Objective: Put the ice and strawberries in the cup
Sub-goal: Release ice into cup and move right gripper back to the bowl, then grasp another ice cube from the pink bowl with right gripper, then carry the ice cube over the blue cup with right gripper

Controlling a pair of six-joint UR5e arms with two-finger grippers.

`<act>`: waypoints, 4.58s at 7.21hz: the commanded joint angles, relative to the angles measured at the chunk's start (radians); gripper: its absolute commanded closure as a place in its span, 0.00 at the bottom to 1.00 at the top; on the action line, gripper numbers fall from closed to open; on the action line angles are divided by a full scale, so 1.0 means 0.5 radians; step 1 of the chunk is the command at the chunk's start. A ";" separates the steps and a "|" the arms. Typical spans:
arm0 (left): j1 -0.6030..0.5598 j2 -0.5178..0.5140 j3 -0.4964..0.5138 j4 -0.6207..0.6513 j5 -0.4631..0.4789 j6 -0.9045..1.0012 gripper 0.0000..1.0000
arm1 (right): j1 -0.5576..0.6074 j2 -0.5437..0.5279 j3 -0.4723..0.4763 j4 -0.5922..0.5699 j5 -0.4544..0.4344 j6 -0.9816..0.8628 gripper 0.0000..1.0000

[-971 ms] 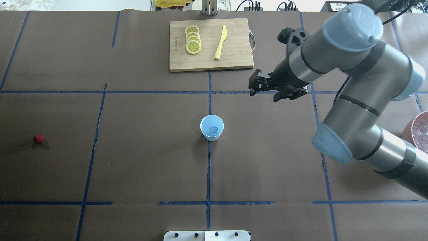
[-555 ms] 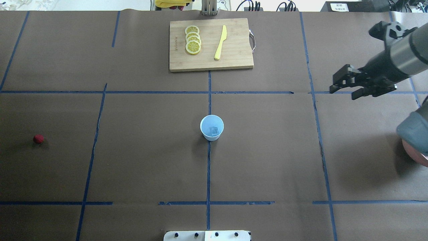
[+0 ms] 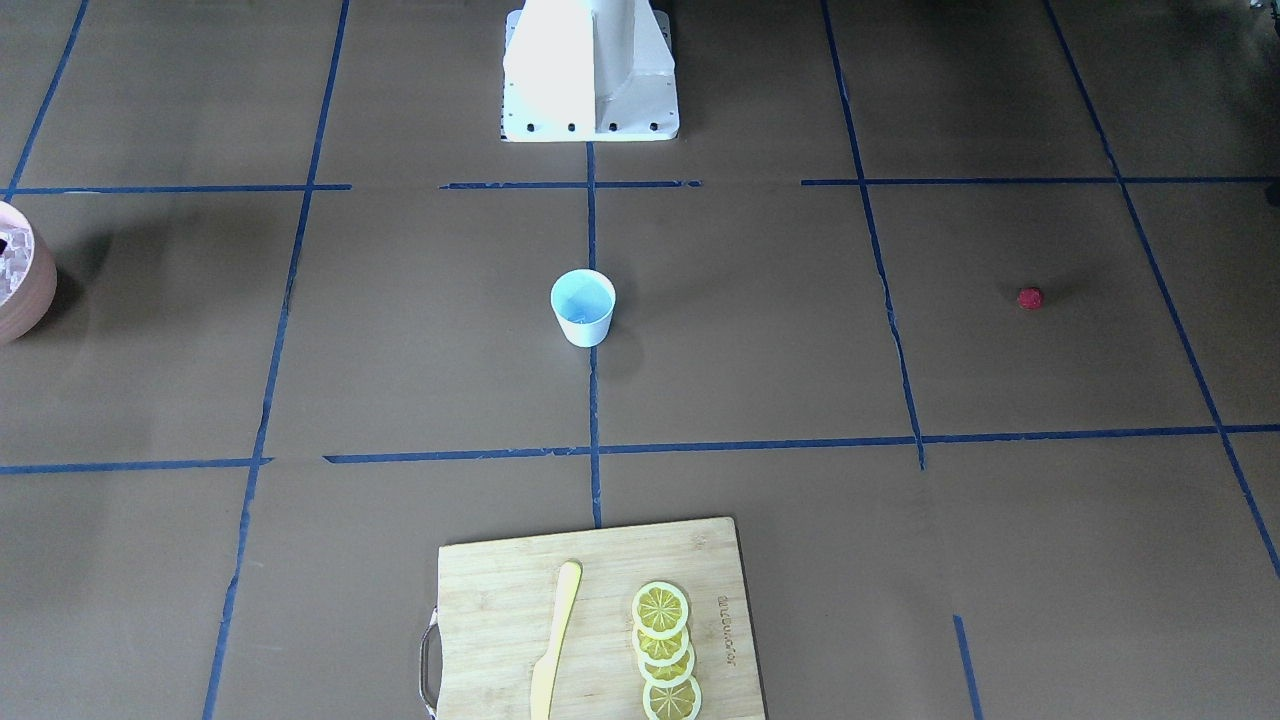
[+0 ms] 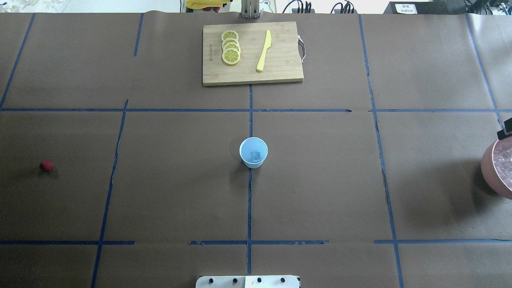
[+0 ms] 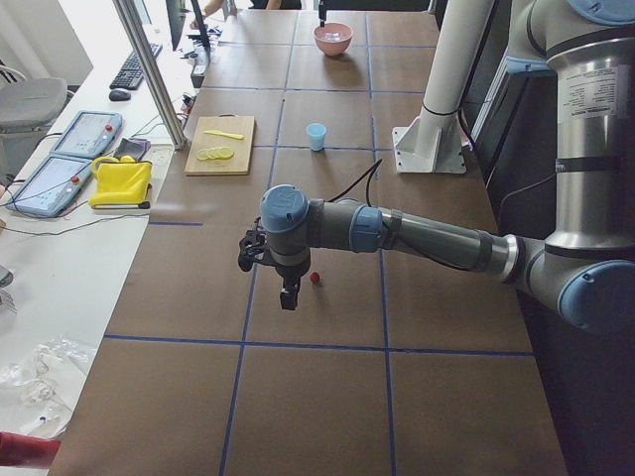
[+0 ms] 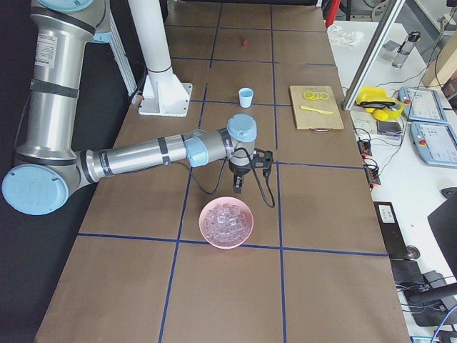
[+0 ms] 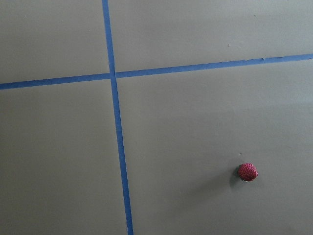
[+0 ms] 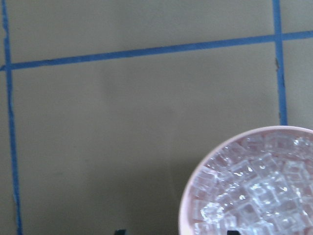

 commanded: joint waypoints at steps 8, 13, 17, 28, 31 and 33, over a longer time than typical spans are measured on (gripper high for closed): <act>0.000 0.000 -0.017 -0.001 -0.003 0.002 0.00 | 0.002 -0.077 -0.470 0.358 0.093 -0.215 0.21; 0.000 0.000 -0.020 -0.001 -0.003 0.002 0.00 | -0.085 -0.080 -0.485 0.358 0.093 -0.221 0.21; 0.000 0.003 -0.035 0.002 -0.003 0.002 0.00 | -0.091 -0.092 -0.485 0.352 0.093 -0.221 0.78; 0.000 0.000 -0.029 0.002 -0.003 0.002 0.00 | -0.604 0.661 0.208 0.244 0.012 1.821 1.00; 0.000 0.003 -0.023 0.005 0.000 0.002 0.00 | -1.298 1.402 0.044 -0.088 -0.635 2.572 1.00; 0.000 0.003 -0.023 0.005 0.000 0.002 0.00 | -1.395 1.818 -0.345 -0.139 -0.692 2.595 1.00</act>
